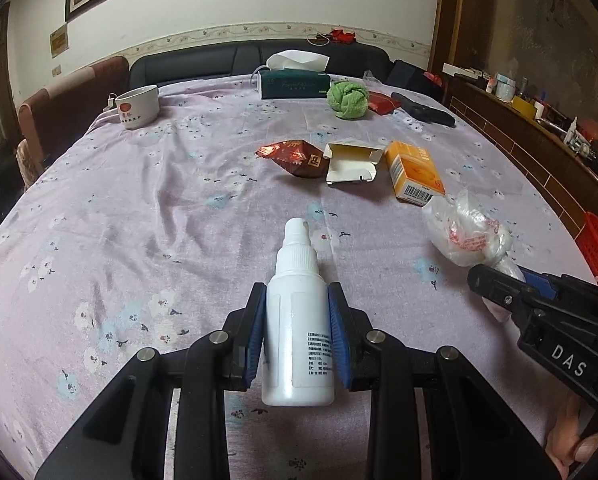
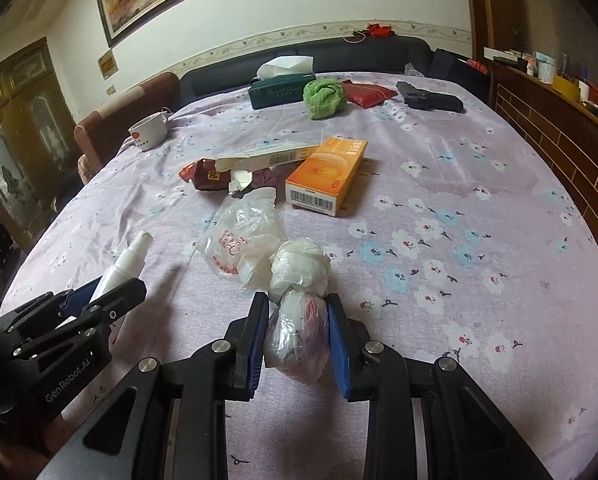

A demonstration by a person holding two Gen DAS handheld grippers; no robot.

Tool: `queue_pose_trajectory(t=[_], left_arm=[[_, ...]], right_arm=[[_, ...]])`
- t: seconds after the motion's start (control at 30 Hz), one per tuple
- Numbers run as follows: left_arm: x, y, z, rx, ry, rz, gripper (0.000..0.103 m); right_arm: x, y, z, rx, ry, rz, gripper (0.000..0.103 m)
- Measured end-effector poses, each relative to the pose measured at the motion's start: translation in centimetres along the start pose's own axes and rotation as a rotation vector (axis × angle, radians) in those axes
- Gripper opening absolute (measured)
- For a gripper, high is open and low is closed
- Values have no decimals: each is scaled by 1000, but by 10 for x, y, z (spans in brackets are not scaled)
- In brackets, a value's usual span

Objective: Collect trash

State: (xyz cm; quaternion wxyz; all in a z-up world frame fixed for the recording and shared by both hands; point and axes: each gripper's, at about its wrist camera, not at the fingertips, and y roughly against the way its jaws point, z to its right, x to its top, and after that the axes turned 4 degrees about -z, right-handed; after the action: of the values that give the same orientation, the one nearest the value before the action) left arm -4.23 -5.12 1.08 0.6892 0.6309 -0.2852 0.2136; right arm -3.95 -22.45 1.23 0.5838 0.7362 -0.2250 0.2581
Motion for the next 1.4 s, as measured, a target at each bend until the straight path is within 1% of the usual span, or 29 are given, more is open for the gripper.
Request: queue_pose_trajectory(t=[1.4], left_arm=[[0, 0, 0, -3, 1, 3, 29]], right_arm=[[0, -1, 1, -13, -8, -2, 31]])
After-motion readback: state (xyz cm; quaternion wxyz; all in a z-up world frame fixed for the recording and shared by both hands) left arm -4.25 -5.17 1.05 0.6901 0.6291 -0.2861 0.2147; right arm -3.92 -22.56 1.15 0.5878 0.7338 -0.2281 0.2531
